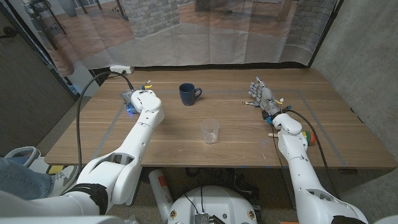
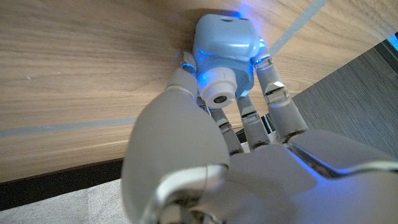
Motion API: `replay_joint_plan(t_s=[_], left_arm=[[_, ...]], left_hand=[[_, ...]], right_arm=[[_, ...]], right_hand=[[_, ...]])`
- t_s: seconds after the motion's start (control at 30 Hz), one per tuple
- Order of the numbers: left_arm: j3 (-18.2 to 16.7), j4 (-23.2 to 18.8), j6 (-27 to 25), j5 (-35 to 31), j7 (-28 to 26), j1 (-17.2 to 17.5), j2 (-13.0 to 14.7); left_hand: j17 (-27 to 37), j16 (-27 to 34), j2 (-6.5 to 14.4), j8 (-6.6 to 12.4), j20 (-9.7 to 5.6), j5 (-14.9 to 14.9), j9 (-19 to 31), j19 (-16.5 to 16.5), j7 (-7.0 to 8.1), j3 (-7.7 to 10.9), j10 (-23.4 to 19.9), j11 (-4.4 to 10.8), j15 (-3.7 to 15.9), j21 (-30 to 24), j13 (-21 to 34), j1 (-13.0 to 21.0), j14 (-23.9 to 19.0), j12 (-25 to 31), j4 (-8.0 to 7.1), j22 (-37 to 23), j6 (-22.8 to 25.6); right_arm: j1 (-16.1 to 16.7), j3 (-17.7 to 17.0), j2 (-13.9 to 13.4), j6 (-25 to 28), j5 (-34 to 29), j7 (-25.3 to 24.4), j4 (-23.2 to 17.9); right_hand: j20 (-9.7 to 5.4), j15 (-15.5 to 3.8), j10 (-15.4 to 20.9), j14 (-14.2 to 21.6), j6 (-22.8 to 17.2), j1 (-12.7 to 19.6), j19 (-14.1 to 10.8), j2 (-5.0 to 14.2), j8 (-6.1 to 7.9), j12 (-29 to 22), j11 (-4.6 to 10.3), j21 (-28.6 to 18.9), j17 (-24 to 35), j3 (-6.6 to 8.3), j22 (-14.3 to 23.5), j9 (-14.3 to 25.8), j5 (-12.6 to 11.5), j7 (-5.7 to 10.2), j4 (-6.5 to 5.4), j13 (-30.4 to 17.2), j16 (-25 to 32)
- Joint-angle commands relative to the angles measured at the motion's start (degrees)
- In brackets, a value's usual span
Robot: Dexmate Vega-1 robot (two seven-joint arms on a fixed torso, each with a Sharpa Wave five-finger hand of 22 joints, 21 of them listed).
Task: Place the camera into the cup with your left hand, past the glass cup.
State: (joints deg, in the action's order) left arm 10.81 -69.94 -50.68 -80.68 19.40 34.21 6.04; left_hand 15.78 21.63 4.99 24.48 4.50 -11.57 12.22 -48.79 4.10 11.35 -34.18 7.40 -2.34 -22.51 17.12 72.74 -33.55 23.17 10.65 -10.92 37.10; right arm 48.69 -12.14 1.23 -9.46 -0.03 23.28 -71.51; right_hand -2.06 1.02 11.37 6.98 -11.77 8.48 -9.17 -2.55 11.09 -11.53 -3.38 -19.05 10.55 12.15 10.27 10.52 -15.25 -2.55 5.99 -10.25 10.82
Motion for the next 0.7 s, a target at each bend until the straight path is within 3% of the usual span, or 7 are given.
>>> replay_joint_plan(t_s=[0.03, 0.7], left_arm=[[-0.2, -0.2, -0.7, 1.1, -2.6, 0.4, -0.5], [-1.6, -7.0, -0.3, 1.8, -0.4, 3.2, -0.3]], left_hand=[[1.0, 0.1, 3.0, 0.19, -0.8, 0.1, 0.0, -0.1, -0.17, 2.23, -0.5, -0.22, 8.95, -0.3, 0.7, 3.7, -6.1, 0.1, -1.49, -0.2, 0.8], [1.5, -0.1, 2.8, 0.1, -0.73, 0.3, -0.1, 0.8, -0.22, 2.67, -1.1, -0.16, 9.05, -0.3, 1.3, 3.6, -6.7, -0.2, -2.19, -0.1, 1.5]], right_arm=[[-0.4, 0.0, -0.2, -0.2, -0.2, 0.3, 0.6], [0.7, 0.5, -0.2, 0.9, -0.6, -0.4, -2.1]], right_hand=[[-1.15, -0.14, 0.6, 0.3, 0.0, 0.0, -0.4, 0.56, 0.1, -0.4, -0.14, 0.2, 0.1, -0.2, 0.1, 0.2, -0.3, 0.3, 0.08, -0.2, 0.3], [-1.15, -0.1, 0.6, 0.3, 0.0, 0.1, -0.6, 0.66, 0.08, -0.4, -0.22, 0.6, 0.1, -0.31, 0.1, 0.2, -0.3, 0.28, 0.08, -0.2, 0.2]])
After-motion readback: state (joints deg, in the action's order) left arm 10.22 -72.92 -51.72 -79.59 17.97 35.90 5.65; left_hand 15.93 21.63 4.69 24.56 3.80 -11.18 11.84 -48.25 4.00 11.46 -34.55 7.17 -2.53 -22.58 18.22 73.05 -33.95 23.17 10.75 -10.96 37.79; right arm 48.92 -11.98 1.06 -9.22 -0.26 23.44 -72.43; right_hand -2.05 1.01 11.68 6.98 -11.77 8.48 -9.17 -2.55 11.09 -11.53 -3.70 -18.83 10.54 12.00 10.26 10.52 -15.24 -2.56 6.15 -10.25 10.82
